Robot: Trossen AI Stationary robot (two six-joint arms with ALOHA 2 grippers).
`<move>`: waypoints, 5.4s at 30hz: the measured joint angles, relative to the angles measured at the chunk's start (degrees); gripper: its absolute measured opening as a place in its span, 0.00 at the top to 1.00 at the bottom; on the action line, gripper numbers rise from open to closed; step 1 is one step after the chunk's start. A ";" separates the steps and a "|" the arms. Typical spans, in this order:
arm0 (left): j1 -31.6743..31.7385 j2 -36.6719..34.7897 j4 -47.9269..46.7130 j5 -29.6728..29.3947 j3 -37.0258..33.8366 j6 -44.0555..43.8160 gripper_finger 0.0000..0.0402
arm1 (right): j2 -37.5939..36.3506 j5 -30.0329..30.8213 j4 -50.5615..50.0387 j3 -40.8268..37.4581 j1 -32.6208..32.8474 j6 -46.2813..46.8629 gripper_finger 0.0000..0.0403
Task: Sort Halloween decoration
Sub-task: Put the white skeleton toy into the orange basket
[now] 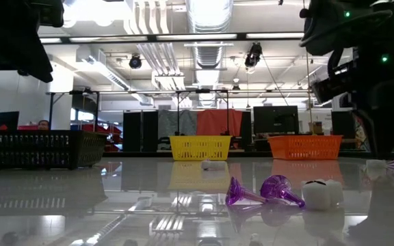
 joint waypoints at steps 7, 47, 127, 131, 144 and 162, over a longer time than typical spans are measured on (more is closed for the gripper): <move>0.00 0.00 0.02 0.02 0.00 0.20 0.76 | 0.00 0.42 4.00 -3.98 -0.40 -0.29 0.76; 0.01 0.02 0.09 0.09 0.00 -0.21 0.76 | -1.83 -7.60 9.35 -4.21 -10.89 13.60 0.98; 0.20 -0.15 -16.58 -13.13 9.75 -0.29 0.76 | -18.12 4.11 7.39 -4.19 -25.91 14.18 0.97; 1.52 -0.15 -18.41 -13.81 9.73 -1.90 0.76 | -20.52 5.13 10.72 -4.16 -33.25 11.10 0.97; 12.29 -0.20 -19.91 -13.97 9.70 1.18 0.76 | -15.62 1.42 19.13 -4.10 -53.72 -3.63 0.97; 15.17 -0.20 -19.58 -13.95 10.08 1.97 0.76 | -13.16 1.15 20.57 -4.10 -56.89 -7.29 0.97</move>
